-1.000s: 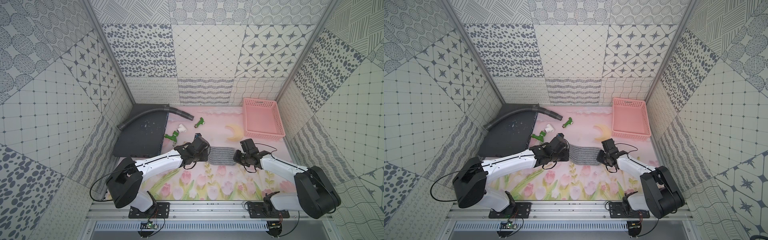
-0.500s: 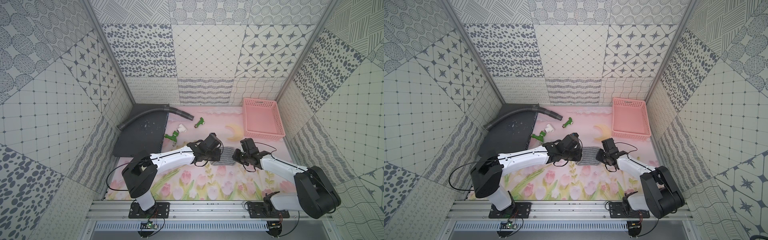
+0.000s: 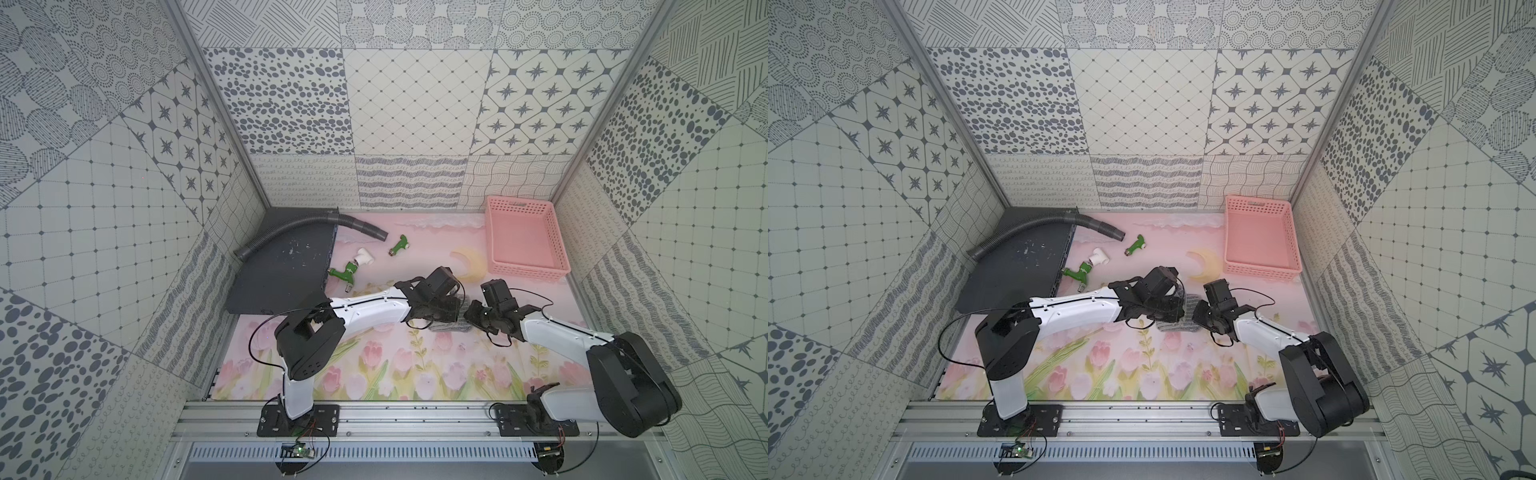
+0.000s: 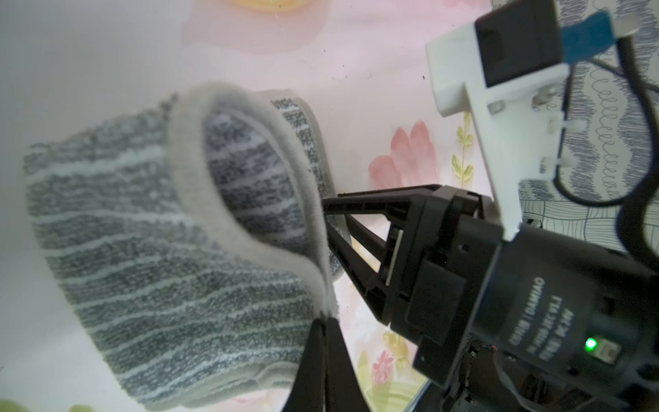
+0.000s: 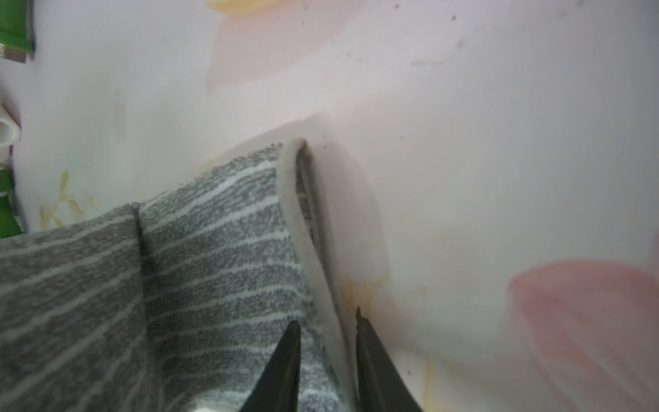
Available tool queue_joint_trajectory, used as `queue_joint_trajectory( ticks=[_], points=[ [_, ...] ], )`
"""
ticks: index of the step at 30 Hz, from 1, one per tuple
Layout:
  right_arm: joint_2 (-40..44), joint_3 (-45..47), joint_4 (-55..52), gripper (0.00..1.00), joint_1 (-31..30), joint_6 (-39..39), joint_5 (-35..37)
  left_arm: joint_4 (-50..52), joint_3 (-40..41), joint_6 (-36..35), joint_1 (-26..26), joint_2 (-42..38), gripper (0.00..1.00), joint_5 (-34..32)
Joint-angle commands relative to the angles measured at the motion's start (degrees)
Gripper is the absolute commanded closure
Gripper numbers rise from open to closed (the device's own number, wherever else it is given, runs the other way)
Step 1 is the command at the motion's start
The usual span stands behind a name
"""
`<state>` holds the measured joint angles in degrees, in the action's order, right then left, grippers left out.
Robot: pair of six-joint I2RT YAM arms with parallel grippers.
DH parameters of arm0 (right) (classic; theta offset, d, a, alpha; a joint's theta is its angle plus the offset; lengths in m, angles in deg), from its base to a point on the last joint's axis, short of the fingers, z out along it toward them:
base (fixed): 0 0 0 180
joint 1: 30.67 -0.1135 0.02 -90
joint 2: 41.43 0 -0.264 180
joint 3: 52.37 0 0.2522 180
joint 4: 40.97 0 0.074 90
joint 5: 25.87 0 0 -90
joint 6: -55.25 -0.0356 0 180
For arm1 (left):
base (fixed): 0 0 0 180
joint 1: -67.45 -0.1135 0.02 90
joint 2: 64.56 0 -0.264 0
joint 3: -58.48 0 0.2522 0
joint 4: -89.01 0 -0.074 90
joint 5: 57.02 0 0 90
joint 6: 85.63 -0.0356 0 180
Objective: Fold the square dishcloth
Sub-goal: Fold the cleaning item at the center of the board.
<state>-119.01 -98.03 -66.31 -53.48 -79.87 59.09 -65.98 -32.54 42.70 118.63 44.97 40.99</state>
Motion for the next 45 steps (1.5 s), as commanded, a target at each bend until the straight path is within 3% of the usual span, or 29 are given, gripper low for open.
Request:
queue_joint_trajectory(
  ticks=[1, 9, 25, 45],
  points=[
    [2.0, 0.61, 1.73, 0.64, 0.42, -0.35, 0.75, -2.14, -2.1, 0.76, 0.33, 1.91, 1.0, 3.94],
    [4.98, 1.72, 0.87, 0.63, 3.47, 0.26, 0.2, -3.0, -4.01, 1.97, 0.5, 4.11, 1.0, 5.21],
    [-0.9, -0.8, 1.62, 0.84, 6.28, 2.32, -1.72, -1.07, -8.46, 2.23, 0.72, 8.4, 1.0, 5.85],
    [0.07, 0.34, 2.94, 0.83, 6.73, 1.71, -2.54, -1.73, -11.66, 2.43, 0.79, 14.62, 1.0, 8.22]
  ],
)
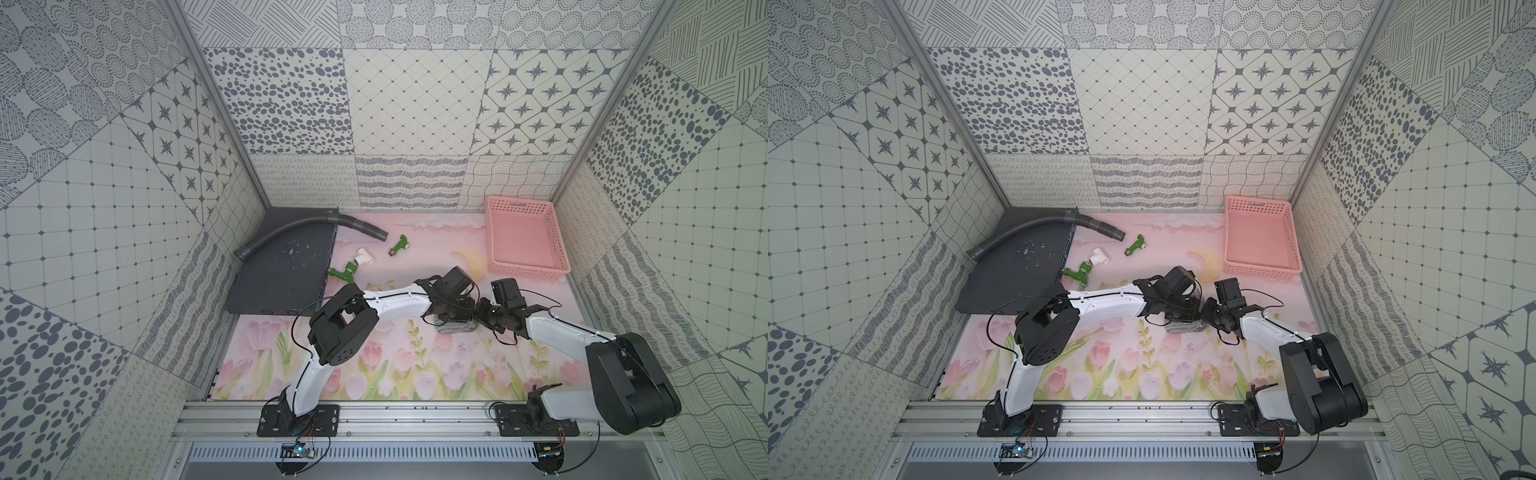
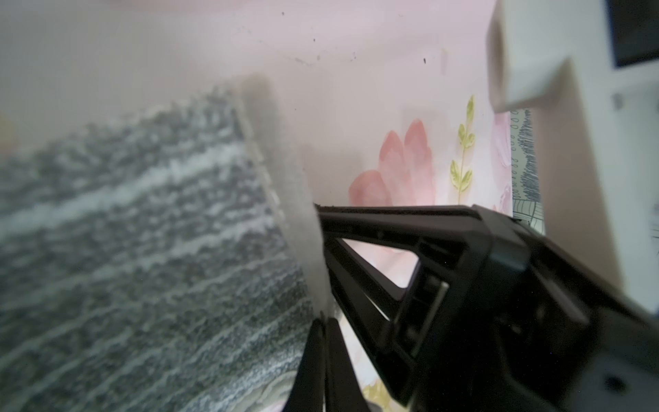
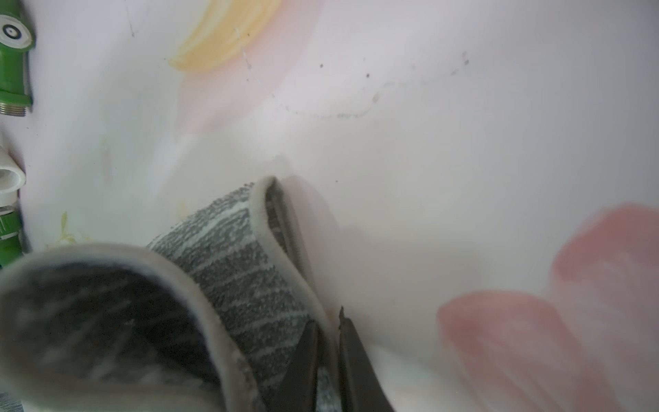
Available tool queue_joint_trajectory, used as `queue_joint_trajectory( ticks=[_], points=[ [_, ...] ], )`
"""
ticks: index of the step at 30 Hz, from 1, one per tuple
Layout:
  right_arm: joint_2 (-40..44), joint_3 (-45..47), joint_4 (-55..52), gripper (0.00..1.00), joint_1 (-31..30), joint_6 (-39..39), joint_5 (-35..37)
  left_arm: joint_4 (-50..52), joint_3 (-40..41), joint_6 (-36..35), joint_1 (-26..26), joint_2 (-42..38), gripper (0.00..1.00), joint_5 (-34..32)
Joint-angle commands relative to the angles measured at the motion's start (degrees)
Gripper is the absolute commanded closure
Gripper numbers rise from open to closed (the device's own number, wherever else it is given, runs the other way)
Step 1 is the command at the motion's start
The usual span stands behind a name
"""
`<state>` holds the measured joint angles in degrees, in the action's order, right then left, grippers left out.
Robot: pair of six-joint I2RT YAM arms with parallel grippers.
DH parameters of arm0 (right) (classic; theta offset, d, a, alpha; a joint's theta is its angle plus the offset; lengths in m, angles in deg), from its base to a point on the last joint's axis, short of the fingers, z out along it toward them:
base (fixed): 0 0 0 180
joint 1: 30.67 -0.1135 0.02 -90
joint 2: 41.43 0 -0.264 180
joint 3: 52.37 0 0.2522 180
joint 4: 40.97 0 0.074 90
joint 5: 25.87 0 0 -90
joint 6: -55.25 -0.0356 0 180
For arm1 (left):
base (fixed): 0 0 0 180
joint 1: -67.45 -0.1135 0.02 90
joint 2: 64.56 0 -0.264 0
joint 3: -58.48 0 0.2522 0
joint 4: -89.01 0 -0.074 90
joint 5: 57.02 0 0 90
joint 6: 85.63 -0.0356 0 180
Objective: Fold the square dishcloth
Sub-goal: Fold the cleaning item at the center of the board.
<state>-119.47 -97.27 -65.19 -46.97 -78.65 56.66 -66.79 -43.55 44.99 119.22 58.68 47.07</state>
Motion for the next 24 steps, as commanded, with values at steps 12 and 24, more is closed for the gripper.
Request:
queue_joint_trajectory(
  ticks=[12, 24],
  points=[
    [1.89, -1.52, 0.7, 0.78, 0.23, 0.81, 1.6, -7.43, 0.66, 1.47, 0.02, 2.34, 0.88, 5.15],
    [6.89, -5.95, -9.13, 0.69, 0.23, 3.52, 9.09, -18.92, 6.55, 5.39, -0.9, -2.9, 0.6, 12.43]
  ],
)
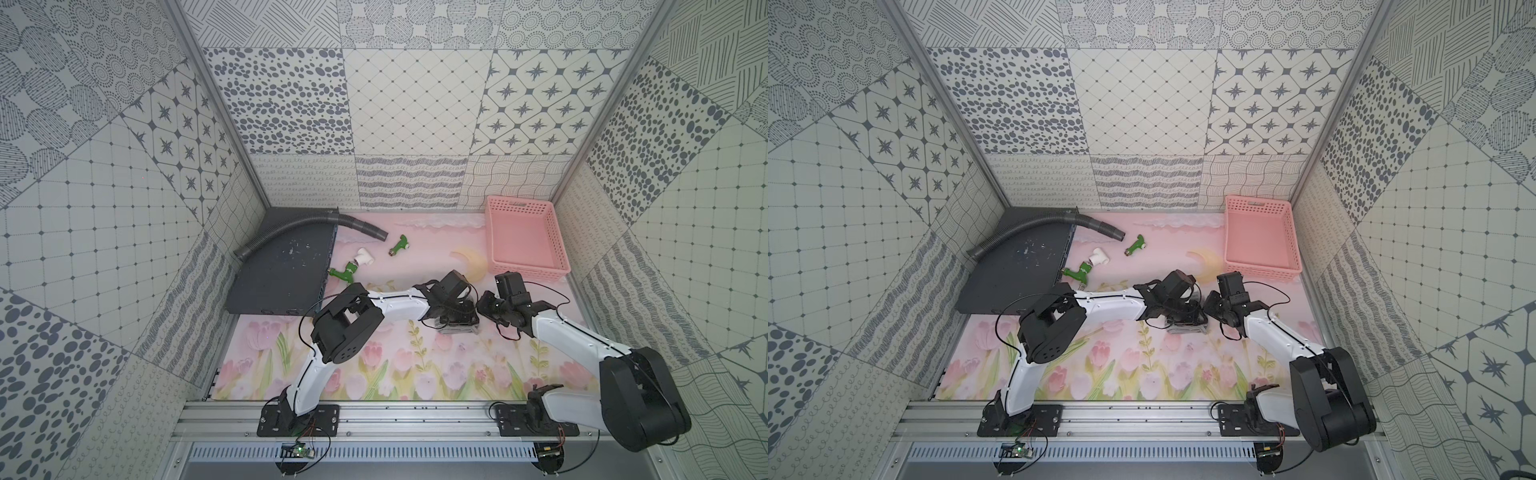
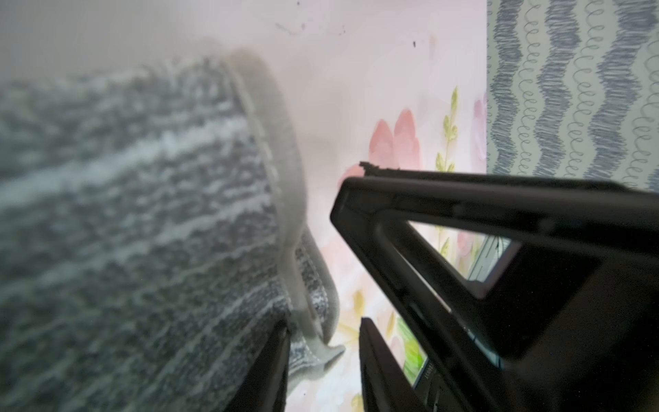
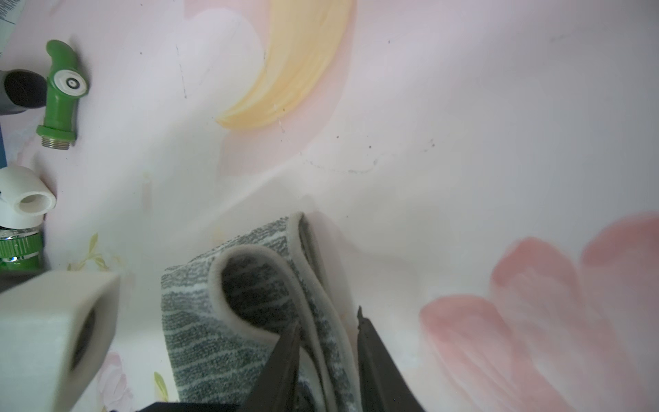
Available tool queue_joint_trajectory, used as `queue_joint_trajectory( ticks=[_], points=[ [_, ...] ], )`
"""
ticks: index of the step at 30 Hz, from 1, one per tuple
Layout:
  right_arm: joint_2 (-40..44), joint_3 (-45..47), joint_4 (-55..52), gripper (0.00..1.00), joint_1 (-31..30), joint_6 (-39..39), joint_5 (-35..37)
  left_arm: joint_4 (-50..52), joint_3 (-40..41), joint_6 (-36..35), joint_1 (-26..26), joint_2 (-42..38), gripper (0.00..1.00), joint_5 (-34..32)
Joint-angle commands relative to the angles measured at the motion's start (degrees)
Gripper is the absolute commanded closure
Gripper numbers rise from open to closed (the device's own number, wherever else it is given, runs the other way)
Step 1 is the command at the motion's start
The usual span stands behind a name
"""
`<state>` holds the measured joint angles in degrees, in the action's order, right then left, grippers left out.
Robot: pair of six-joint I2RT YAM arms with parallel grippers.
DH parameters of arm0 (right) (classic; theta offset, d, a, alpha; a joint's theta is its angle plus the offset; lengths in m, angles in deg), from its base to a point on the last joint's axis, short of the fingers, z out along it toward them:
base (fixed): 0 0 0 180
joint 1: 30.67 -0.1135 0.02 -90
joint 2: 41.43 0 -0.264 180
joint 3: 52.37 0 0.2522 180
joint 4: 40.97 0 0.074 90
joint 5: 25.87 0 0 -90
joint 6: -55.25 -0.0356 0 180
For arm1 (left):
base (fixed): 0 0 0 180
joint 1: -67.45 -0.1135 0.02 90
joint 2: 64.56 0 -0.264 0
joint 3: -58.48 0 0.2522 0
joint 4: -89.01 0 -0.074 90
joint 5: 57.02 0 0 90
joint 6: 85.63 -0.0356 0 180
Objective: Fold the square dishcloth
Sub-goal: Fold the cleaning item at the center of the board, then smooth out the cleaning item at the center of the board.
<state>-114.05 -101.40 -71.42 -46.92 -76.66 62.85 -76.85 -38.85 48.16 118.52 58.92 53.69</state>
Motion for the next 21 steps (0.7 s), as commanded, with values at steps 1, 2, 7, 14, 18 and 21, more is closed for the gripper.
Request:
queue_joint_trajectory(
  ticks=[1, 2, 7, 14, 18, 21],
  points=[
    [1.79, -2.09, -3.47, 0.69, 0.24, 1.74, 2.99, -9.67, 2.52, 2.57, -0.28, -4.01, 0.58, 6.45],
    [2.11, -2.28, -3.9, 0.69, 0.18, 1.89, 3.03, -10.62, 3.36, 2.92, -0.28, -5.1, 0.56, 7.04],
    [3.53, -2.85, -5.41, 0.66, -0.12, 2.46, 2.35, -15.45, 8.2, 5.69, -0.64, -10.29, 0.52, 8.97],
    [5.16, -5.44, -7.24, 0.62, -4.32, 2.78, 3.3, -16.37, 15.28, 7.17, -3.3, -16.39, 0.51, 5.67],
    [3.33, -8.55, -7.65, 0.66, -8.91, 2.79, 4.51, -13.08, 17.61, 6.0, -5.34, -17.89, 0.55, 2.27],
    [0.24, -11.38, -7.66, 0.7, -12.11, 2.72, 4.75, -12.08, 18.86, 5.42, -6.33, -17.94, 0.58, 0.67]
  ],
)
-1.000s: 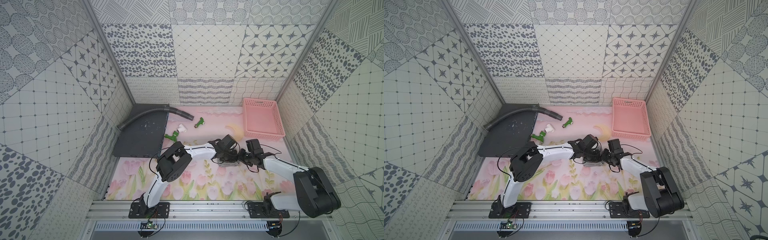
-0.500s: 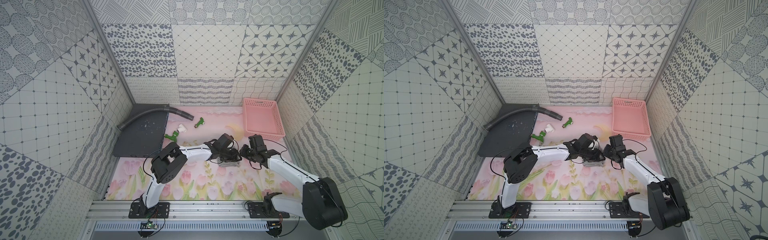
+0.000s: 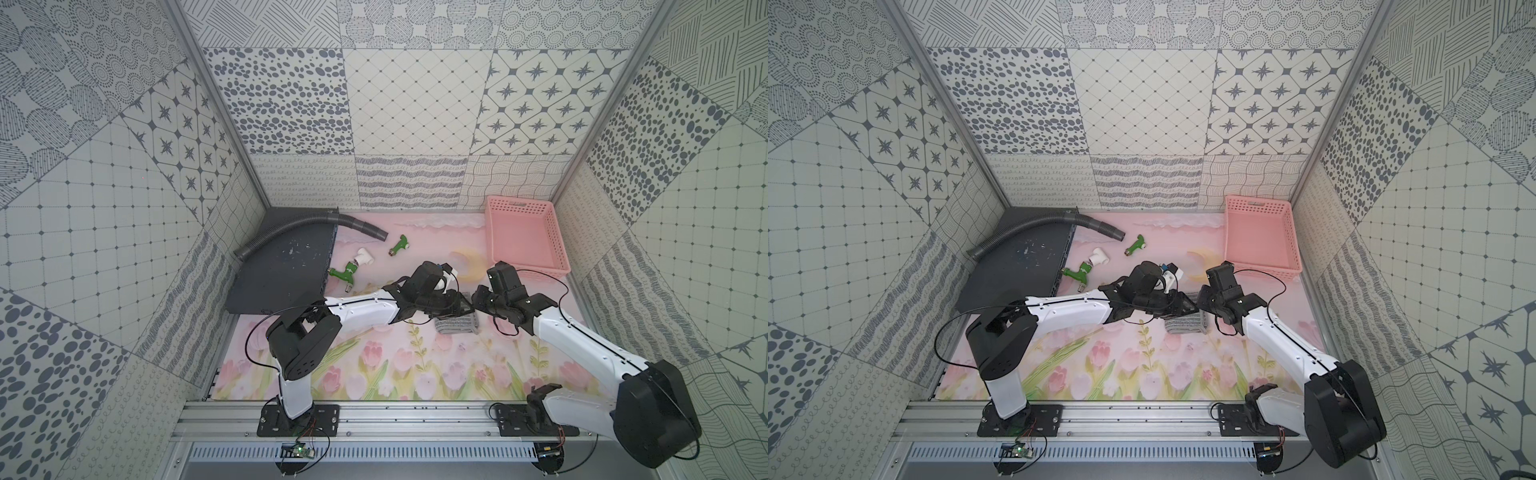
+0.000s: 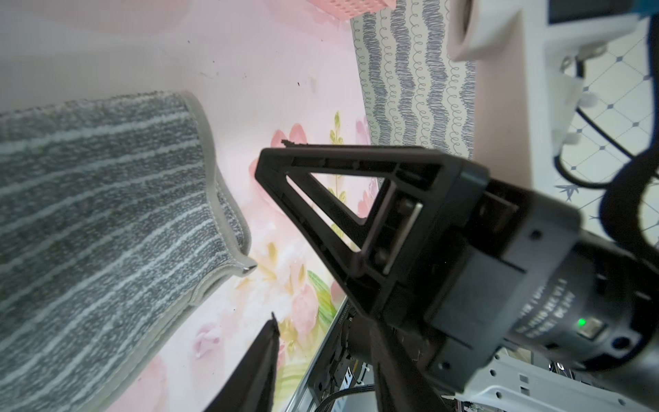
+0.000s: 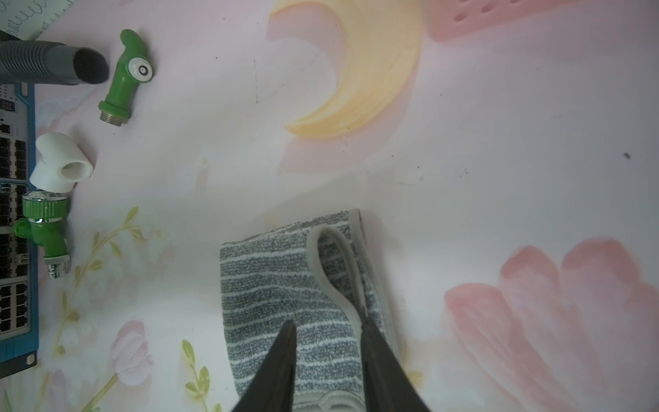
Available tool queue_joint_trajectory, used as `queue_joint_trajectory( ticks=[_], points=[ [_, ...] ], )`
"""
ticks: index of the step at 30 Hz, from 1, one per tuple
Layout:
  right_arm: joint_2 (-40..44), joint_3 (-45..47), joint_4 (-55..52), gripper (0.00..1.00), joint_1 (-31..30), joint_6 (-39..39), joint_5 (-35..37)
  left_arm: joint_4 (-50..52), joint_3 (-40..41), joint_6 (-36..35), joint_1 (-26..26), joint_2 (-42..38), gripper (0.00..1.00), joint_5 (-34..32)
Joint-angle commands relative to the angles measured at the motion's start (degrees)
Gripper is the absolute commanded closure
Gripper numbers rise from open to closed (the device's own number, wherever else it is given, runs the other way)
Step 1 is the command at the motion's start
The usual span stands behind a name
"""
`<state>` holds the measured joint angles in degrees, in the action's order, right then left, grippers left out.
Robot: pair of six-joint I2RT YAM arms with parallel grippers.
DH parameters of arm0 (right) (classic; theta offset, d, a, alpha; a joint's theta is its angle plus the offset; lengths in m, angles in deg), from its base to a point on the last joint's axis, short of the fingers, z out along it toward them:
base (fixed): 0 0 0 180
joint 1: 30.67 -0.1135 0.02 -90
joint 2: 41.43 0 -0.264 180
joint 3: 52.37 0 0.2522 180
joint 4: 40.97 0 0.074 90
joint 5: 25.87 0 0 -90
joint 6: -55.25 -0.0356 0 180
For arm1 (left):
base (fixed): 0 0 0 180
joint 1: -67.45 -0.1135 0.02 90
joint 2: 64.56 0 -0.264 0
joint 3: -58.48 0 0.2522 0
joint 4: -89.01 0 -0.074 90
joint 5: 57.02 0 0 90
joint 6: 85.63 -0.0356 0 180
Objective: Fold the square dishcloth
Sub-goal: Smooth out the cleaning item at the center of the board.
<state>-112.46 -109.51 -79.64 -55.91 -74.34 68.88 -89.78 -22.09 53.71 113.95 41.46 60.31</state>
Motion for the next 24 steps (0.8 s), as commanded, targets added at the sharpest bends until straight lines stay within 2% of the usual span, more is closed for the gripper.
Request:
queue_joint_trajectory(
  ticks=[1, 10, 24],
  points=[
    [-2.69, -4.23, 0.56, 0.71, -3.93, 0.32, -1.55, 1.11, 2.36, -0.38, -1.96, -0.37, 0.58, -6.47],
    [-11.89, -8.23, 0.52, 0.73, -5.17, -0.68, 0.07, 5.05, 1.51, -2.83, -2.73, 1.89, 0.62, -9.3],
    [-20.93, -8.63, 1.61, 0.73, 0.58, 2.26, 4.01, 3.59, -1.07, -3.0, -2.73, 8.65, 0.63, -7.08]
  ],
)
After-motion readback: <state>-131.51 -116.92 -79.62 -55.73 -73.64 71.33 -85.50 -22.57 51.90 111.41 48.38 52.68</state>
